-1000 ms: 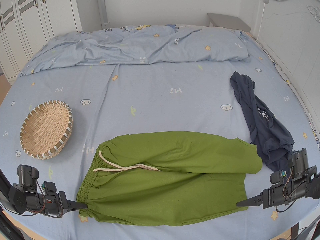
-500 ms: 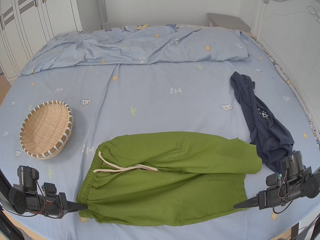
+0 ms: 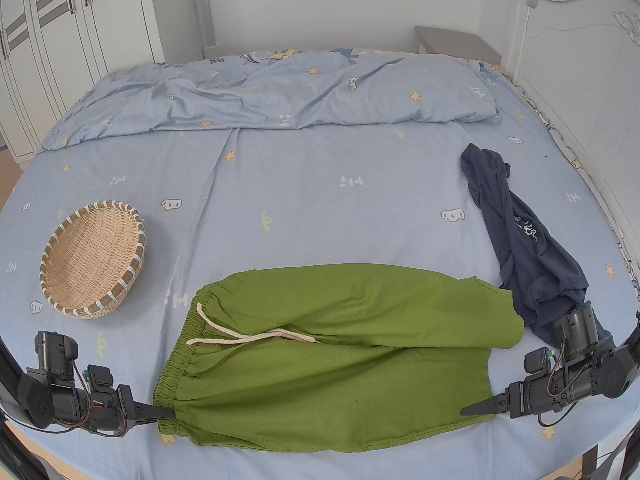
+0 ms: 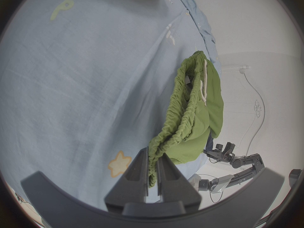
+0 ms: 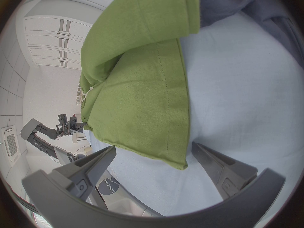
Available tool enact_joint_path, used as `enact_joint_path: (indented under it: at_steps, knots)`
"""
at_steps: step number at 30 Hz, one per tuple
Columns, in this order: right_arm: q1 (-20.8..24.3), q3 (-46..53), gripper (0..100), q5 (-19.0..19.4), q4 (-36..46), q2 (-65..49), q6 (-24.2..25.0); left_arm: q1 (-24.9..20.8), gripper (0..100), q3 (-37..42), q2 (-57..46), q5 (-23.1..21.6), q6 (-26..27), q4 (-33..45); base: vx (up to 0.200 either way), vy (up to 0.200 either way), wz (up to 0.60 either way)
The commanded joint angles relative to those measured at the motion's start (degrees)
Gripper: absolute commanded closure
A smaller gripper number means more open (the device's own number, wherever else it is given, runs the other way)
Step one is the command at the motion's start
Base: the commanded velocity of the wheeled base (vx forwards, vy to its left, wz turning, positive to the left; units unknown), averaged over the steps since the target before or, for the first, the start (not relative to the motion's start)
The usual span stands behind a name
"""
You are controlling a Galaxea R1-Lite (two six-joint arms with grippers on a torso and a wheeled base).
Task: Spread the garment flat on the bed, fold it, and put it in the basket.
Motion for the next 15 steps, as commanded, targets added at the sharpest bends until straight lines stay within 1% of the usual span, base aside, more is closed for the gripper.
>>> enact_joint_path:
  at_steps: [1,3,8,9,10,11,15]
  knots:
    - [-0.05,-0.01,100,-0.03,0.10,1.00,0.03,0.03,100,0.02,0.00,0.00,-0.04,-0.03,0.000,0.000,0.00]
    - [-0.31,-0.10,100,0.06,0.10,0.92,0.03,0.03,100,0.02,0.00,0.00,-0.04,-0.03,0.000,0.000,0.00]
    - [-2.77,0.08,100,0.67,-1.49,0.83,0.12,0.12,100,0.11,0.00,0.00,-0.04,-0.03,0.000,0.000,0.00]
    - [-3.83,0.08,100,1.81,-1.84,0.83,0.12,0.12,100,0.11,0.09,0.00,-0.04,0.06,0.000,0.000,0.00]
    - [-3.83,0.08,100,1.81,-1.84,0.83,0.12,0.12,100,0.11,0.09,0.00,-0.04,0.06,0.000,0.000,0.00]
    - [-4.79,0.08,100,2.43,-2.01,0.65,0.12,0.21,100,0.20,0.09,0.09,-0.04,0.06,0.000,0.000,0.00]
    - [-5.85,0.69,100,2.34,-1.75,0.21,0.21,0.21,100,0.46,0.18,0.35,0.05,0.32,0.000,0.000,0.00]
